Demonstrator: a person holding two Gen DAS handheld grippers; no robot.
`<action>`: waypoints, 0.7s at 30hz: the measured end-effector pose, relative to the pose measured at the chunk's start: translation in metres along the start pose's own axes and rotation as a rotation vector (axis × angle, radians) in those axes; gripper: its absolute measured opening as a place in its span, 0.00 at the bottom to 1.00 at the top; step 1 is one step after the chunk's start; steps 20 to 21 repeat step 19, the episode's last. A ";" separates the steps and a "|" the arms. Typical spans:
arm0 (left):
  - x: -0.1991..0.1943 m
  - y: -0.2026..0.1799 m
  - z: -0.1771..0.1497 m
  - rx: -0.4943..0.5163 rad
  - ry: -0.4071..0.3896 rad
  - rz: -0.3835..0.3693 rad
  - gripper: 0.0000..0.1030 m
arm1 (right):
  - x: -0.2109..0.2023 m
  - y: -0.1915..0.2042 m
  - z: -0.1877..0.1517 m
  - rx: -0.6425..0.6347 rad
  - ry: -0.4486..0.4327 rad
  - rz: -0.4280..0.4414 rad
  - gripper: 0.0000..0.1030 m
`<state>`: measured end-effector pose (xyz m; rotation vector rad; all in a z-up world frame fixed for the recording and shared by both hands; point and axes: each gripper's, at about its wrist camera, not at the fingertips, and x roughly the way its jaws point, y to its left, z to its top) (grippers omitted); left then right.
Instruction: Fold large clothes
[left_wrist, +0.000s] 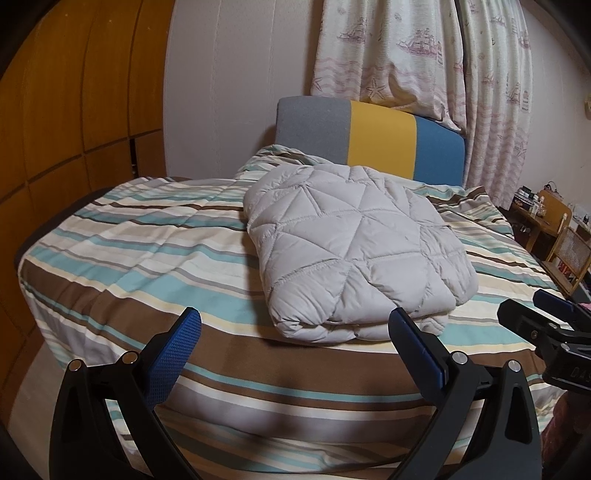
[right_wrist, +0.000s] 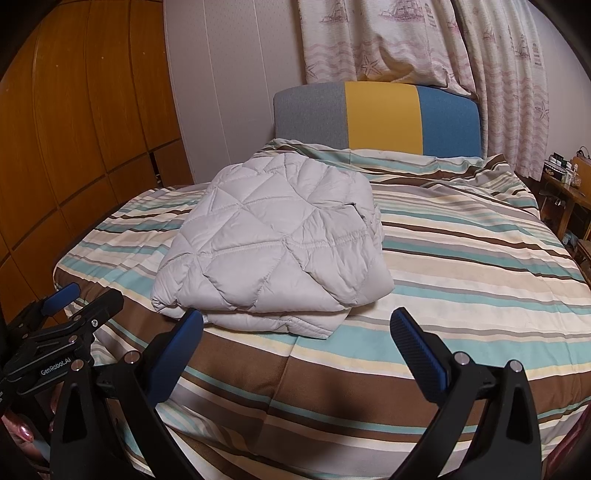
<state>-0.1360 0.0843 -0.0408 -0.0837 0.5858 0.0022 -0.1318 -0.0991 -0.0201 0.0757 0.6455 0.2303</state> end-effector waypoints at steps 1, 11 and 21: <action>0.001 0.000 -0.001 -0.004 0.003 -0.008 0.97 | 0.000 0.000 0.000 0.000 0.001 0.001 0.98; 0.012 -0.001 -0.007 -0.016 0.051 -0.035 0.97 | 0.008 -0.006 -0.003 0.014 0.025 0.000 0.98; 0.044 0.021 -0.004 -0.084 0.135 0.023 0.97 | 0.033 -0.026 -0.007 0.077 0.088 -0.010 0.98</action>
